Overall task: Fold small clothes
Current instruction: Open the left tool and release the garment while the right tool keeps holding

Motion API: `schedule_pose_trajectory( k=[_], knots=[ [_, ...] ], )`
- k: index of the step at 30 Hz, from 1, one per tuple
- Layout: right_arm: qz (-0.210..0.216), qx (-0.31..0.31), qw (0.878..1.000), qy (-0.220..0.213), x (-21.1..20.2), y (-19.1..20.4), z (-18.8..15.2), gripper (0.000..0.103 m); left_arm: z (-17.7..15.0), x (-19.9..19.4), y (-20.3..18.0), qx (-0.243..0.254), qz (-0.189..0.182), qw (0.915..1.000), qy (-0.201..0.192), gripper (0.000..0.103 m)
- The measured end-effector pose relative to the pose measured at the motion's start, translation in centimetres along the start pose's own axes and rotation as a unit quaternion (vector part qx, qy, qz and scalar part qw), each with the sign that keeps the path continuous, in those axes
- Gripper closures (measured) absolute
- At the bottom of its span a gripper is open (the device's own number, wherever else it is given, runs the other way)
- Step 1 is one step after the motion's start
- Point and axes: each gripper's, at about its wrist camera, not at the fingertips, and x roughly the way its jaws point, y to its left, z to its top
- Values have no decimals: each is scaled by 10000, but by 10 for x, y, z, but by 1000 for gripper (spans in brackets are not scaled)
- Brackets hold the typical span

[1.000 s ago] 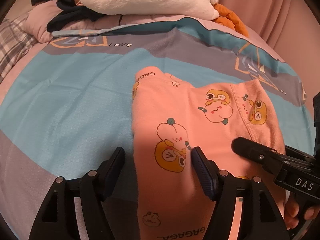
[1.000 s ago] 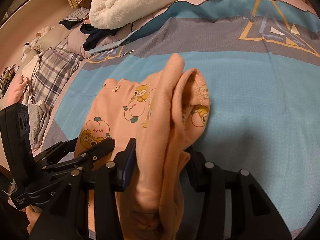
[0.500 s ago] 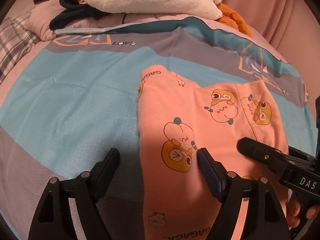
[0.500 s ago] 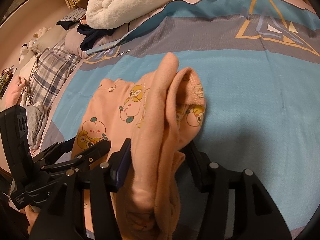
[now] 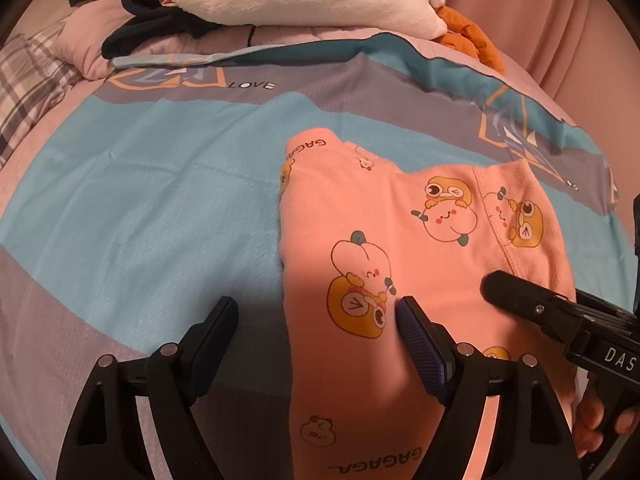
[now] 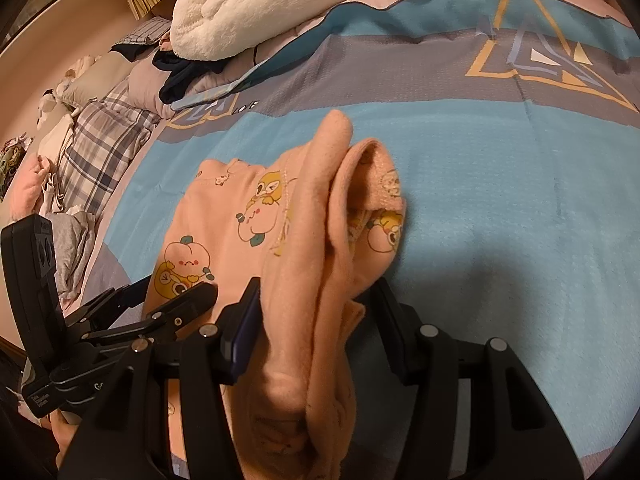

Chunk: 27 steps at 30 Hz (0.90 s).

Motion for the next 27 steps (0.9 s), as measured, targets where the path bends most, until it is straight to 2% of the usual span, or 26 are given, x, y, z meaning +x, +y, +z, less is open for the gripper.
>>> schedule_pose_trajectory(
  k=[27],
  knots=[
    [-116, 178, 9998, 0, -11, -7, -12, 45, -16, -15, 7, -115, 71, 9999, 49, 20]
  ],
)
